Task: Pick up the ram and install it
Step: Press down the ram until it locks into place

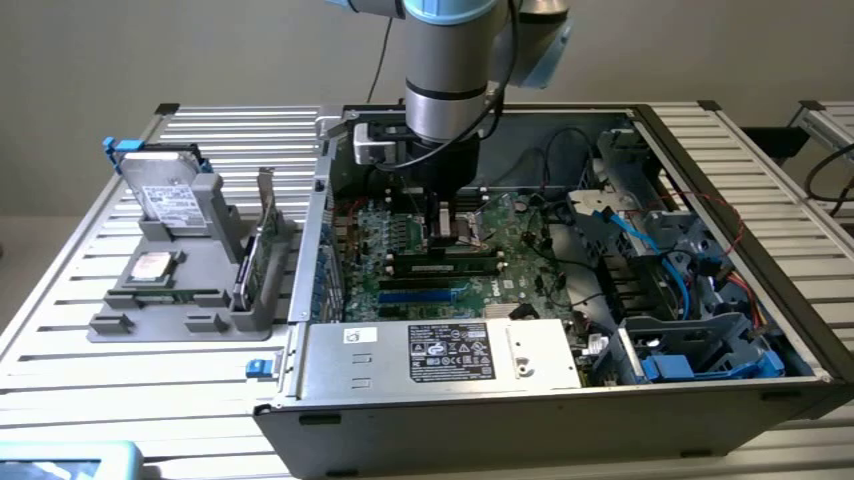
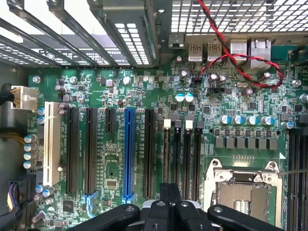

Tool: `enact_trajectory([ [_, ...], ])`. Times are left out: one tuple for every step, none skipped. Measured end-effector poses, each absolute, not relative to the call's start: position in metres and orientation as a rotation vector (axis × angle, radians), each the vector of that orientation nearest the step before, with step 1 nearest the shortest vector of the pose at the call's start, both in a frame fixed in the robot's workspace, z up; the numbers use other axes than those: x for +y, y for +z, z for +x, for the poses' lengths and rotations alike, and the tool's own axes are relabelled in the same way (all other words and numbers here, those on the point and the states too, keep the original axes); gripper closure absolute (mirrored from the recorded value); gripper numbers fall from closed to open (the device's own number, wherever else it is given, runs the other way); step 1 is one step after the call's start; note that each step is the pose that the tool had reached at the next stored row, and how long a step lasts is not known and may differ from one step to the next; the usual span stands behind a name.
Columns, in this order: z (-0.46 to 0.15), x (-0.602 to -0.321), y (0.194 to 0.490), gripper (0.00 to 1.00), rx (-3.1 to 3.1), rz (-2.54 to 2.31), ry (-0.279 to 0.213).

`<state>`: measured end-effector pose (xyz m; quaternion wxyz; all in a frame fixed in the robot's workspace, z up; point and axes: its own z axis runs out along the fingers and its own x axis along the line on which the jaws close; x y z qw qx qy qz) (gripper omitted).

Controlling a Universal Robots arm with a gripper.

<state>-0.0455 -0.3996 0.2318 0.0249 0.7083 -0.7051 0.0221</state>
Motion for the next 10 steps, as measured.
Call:
enact_trajectory([
  [-0.0455, -0.3995, 0.2315, 0.89, -2.181, 2.191, 0.068],
  [-0.0455, -0.3995, 0.2311, 0.89, -2.181, 2.191, 0.069],
  [-0.0455, -0.3995, 0.2309, 0.89, -2.182, 2.191, 0.069],
  [-0.0455, -0.3995, 0.2308, 0.89, -2.182, 2.191, 0.070],
  [-0.0456, -0.3995, 0.2304, 0.89, -2.182, 2.191, 0.070],
  [-0.0456, -0.3995, 0.2300, 0.89, -2.182, 2.191, 0.070],
  [-0.0456, -0.3995, 0.2296, 0.89, -2.182, 2.191, 0.070],
  [-0.0456, -0.3995, 0.2291, 0.89, -2.183, 2.191, 0.071],
  [-0.0457, -0.3995, 0.2285, 0.89, -2.183, 2.191, 0.071],
  [-0.0457, -0.3995, 0.2281, 0.89, -2.183, 2.191, 0.071],
])
